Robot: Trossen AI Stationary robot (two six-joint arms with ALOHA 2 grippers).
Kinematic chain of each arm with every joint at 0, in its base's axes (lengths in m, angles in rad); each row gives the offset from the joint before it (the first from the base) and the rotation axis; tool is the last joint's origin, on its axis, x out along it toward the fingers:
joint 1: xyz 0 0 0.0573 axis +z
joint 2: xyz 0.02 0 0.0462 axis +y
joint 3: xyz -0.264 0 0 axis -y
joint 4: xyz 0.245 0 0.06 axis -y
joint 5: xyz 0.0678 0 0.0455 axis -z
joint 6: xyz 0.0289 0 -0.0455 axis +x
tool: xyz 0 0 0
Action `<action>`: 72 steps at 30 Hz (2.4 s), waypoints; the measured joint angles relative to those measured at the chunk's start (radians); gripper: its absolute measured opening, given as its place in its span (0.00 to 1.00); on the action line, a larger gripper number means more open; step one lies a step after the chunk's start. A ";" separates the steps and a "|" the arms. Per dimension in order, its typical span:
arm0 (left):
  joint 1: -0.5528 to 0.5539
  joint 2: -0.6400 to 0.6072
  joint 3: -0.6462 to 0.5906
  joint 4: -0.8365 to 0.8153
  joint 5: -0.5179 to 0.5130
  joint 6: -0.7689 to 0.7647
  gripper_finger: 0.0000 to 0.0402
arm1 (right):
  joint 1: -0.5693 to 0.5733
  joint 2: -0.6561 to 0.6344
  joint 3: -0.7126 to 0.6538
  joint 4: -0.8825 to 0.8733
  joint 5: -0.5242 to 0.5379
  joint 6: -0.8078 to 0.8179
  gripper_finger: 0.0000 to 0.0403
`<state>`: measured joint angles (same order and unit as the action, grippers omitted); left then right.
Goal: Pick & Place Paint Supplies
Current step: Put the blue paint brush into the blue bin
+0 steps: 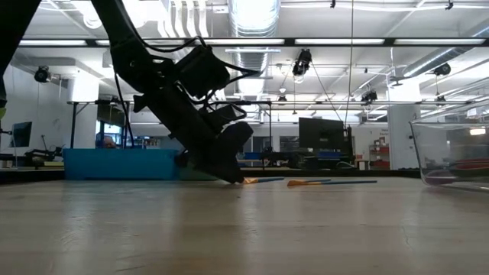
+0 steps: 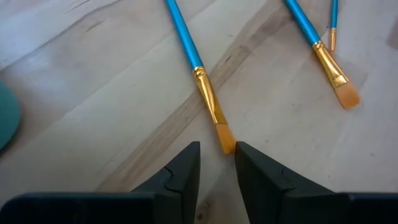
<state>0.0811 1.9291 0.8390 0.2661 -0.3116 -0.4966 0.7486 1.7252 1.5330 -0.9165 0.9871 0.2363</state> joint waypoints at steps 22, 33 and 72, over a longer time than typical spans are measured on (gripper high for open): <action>0.001 -0.007 -0.001 0.066 0.004 -0.036 0.27 | 0.000 0.000 0.000 0.000 0.000 -0.003 0.02; 0.007 -0.001 0.000 0.066 -0.019 -0.035 0.27 | 0.000 0.000 0.000 0.000 0.000 -0.004 0.02; -0.021 0.132 0.142 -0.057 -0.017 -0.022 0.27 | 0.008 0.000 0.000 -0.045 0.000 0.048 0.02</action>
<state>0.0604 2.0613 0.9813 0.2092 -0.3290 -0.5190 0.7570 1.7252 1.5330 -0.9619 0.9871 0.2848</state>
